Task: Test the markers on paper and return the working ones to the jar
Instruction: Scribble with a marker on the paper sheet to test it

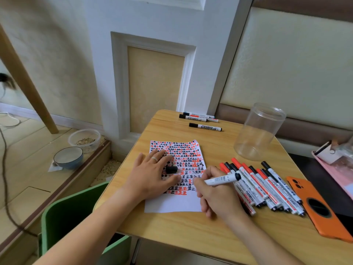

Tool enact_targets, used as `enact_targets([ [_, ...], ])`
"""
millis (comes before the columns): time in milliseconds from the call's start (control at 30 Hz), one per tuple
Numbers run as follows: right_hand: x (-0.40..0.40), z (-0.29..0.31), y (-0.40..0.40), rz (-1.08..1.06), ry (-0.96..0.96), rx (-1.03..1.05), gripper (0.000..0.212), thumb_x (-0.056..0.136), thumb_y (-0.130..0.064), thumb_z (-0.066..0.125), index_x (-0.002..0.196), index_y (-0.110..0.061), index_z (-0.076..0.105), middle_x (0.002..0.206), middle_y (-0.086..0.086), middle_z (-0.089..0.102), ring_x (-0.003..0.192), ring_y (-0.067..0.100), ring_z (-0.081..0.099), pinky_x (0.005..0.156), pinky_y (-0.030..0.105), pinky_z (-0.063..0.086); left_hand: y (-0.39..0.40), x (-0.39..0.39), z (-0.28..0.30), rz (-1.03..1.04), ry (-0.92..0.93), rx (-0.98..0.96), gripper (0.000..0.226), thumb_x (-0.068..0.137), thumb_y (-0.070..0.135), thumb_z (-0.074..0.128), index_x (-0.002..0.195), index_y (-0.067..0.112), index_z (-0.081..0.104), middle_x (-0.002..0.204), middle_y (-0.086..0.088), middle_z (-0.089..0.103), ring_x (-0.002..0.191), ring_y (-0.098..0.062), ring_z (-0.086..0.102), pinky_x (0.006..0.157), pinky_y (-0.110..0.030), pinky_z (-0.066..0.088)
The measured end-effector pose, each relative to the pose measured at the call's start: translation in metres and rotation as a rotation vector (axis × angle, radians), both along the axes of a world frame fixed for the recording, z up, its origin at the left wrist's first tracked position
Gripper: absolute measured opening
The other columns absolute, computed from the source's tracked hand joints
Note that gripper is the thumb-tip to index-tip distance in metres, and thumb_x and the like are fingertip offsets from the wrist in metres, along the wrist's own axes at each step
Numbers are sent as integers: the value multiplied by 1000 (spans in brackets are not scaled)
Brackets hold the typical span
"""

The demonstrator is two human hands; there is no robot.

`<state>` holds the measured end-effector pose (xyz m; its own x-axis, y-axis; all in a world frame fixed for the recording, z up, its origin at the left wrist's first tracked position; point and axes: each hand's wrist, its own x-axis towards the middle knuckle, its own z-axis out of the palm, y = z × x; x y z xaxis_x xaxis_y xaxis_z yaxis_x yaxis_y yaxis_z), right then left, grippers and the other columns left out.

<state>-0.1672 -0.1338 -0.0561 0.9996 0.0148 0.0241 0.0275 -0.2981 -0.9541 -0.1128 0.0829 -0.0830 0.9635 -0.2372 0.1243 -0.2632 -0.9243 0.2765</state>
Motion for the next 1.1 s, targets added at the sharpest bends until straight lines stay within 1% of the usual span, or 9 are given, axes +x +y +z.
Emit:
enact_targets([
  [100,0,1,1,-12,25,-17,22,90,-12,66,78,-10,49,58,27,61,35,29,48,37,26,33,1,-1,-1,-9,6,12,104,73,99,17,159,40,22,169,10,13,157,-13,2,125,-50,-3],
  [167,-1,3,3,-6,34,-33,22,91,-11,65,82,-3,47,57,27,61,33,26,47,37,23,32,1,0,-2,-13,3,40,107,71,102,21,159,40,20,170,9,11,157,-14,2,125,-51,-3],
  [233,-2,4,4,0,39,-57,23,91,-12,65,83,-1,47,58,28,61,32,25,47,36,22,31,1,1,-3,-11,0,44,109,69,102,22,158,40,20,170,9,11,157,-15,3,125,-52,-3],
  [533,-3,7,6,28,50,-81,25,93,-15,68,83,-4,48,59,29,62,33,24,44,37,23,31,1,2,-1,-9,2,45,114,64,104,15,158,41,20,170,9,11,157,-16,3,125,-53,-2],
  [700,-2,7,7,-3,67,-74,24,91,-15,68,83,-3,49,54,23,61,32,24,44,38,24,31,1,2,-1,-9,9,40,115,63,105,16,158,41,21,170,9,12,157,-15,3,125,-53,-1],
  [900,-3,8,6,-11,53,-64,23,91,-13,67,84,-3,48,55,22,61,31,24,44,37,24,30,2,2,-1,-12,17,47,112,67,104,21,159,40,20,170,9,11,157,-15,3,125,-53,-2],
  [1100,-5,8,7,8,49,-104,24,91,-16,68,81,-4,49,55,24,62,33,24,44,37,22,31,1,2,-1,-9,-3,38,117,62,105,14,158,39,22,169,9,13,157,-14,5,125,-52,1],
])
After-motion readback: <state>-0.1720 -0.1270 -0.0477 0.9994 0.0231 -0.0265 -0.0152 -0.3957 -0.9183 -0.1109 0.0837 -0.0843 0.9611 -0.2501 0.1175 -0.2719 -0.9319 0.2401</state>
